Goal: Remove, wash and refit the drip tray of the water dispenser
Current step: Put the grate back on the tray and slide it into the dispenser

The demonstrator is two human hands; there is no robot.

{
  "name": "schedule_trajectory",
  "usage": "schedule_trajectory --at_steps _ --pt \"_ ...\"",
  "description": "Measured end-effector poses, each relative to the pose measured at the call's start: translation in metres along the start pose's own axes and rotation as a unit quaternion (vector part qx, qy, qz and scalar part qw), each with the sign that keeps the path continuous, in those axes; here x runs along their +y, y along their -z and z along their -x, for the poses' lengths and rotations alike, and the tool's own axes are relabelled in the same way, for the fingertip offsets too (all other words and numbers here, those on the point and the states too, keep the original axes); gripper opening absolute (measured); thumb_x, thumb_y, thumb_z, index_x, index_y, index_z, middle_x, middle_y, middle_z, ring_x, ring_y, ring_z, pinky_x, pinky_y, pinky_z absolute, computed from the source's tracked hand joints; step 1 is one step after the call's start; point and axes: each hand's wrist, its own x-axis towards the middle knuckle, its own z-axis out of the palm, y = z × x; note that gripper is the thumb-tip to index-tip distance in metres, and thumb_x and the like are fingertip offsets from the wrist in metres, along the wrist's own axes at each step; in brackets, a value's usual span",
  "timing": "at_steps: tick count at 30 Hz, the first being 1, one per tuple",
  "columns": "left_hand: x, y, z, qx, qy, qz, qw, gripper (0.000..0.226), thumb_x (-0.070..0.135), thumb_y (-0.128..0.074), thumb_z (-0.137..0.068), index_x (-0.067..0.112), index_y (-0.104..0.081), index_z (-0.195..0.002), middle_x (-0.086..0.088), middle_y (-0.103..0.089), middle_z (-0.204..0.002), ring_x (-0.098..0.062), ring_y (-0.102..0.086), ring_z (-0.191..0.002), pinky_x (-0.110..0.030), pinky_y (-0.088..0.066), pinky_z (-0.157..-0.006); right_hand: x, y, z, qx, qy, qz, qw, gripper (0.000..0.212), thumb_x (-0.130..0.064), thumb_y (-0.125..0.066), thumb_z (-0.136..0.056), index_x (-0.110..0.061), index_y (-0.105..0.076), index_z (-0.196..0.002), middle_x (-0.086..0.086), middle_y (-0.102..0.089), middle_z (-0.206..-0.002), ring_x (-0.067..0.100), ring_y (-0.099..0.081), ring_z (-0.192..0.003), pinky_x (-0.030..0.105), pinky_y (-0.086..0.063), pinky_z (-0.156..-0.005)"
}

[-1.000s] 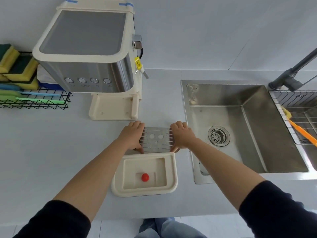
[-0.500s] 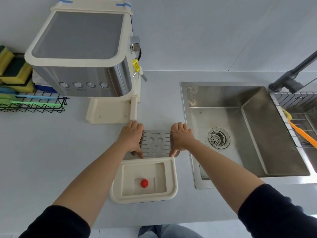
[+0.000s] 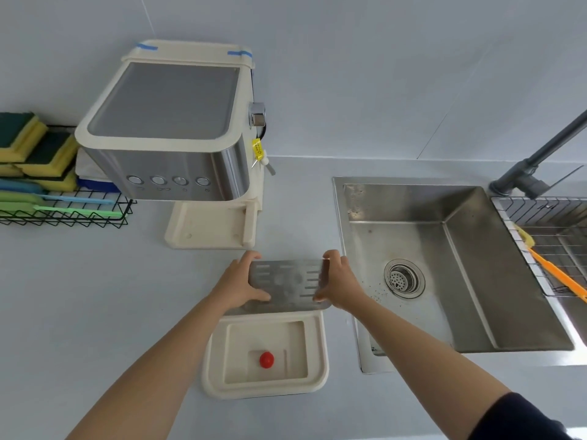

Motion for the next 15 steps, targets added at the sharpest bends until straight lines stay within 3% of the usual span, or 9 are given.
schedule_trajectory --at_steps 3,5,9,12,15 --pt "-0.002 0.006 0.003 0.058 0.029 0.09 0.994 0.062 0.02 -0.076 -0.07 0.016 -0.042 -0.122 -0.007 -0.055 -0.085 -0.018 -0.051 -0.073 -0.026 -0.039 -0.065 0.002 0.006 0.001 0.04 -0.023 -0.073 0.996 0.073 -0.006 -0.078 -0.066 -0.007 -0.034 -0.125 0.012 -0.044 -0.112 0.021 -0.044 -0.091 0.03 -0.041 -0.081" --pt "-0.002 0.01 0.006 0.095 0.043 0.111 0.988 0.051 0.021 -0.073 -0.073 0.011 -0.047 -0.116 -0.002 -0.047 -0.067 -0.013 -0.047 -0.061 -0.023 -0.034 -0.055 0.003 0.011 0.003 0.059 -0.041 -0.121 0.99 0.067 -0.01 -0.078 -0.068 -0.005 -0.038 -0.122 0.007 -0.046 -0.096 0.021 -0.045 -0.087 0.028 -0.038 -0.075" --pt "0.001 0.018 0.017 0.154 0.047 0.134 0.978 0.036 0.023 -0.072 -0.075 0.009 -0.055 -0.104 0.002 -0.045 -0.067 -0.016 -0.049 -0.07 -0.023 -0.035 -0.06 0.001 0.016 0.012 0.074 -0.05 -0.192 0.977 0.051 -0.015 -0.078 -0.069 -0.01 -0.046 -0.108 -0.003 -0.045 -0.073 0.013 -0.048 -0.069 0.02 -0.035 -0.056" --pt "0.002 0.023 0.034 0.162 0.047 0.139 0.976 0.029 0.02 -0.073 -0.074 0.01 -0.056 -0.095 0.0 -0.05 -0.066 -0.02 -0.054 -0.077 -0.027 -0.038 -0.068 0.001 0.016 0.026 0.067 -0.047 -0.213 0.974 0.044 -0.016 -0.078 -0.069 -0.011 -0.048 -0.102 -0.001 -0.049 -0.071 0.012 -0.049 -0.064 0.02 -0.035 -0.053" --pt "-0.001 0.023 0.056 0.143 0.051 0.115 0.982 0.024 0.019 -0.074 -0.072 0.011 -0.056 -0.085 -0.005 -0.057 -0.07 -0.022 -0.057 -0.073 -0.026 -0.041 -0.061 0.002 0.011 0.043 0.04 -0.054 -0.224 0.972 0.039 -0.016 -0.078 -0.069 -0.012 -0.048 -0.094 0.001 -0.052 -0.069 0.014 -0.053 -0.06 0.022 -0.041 -0.053"
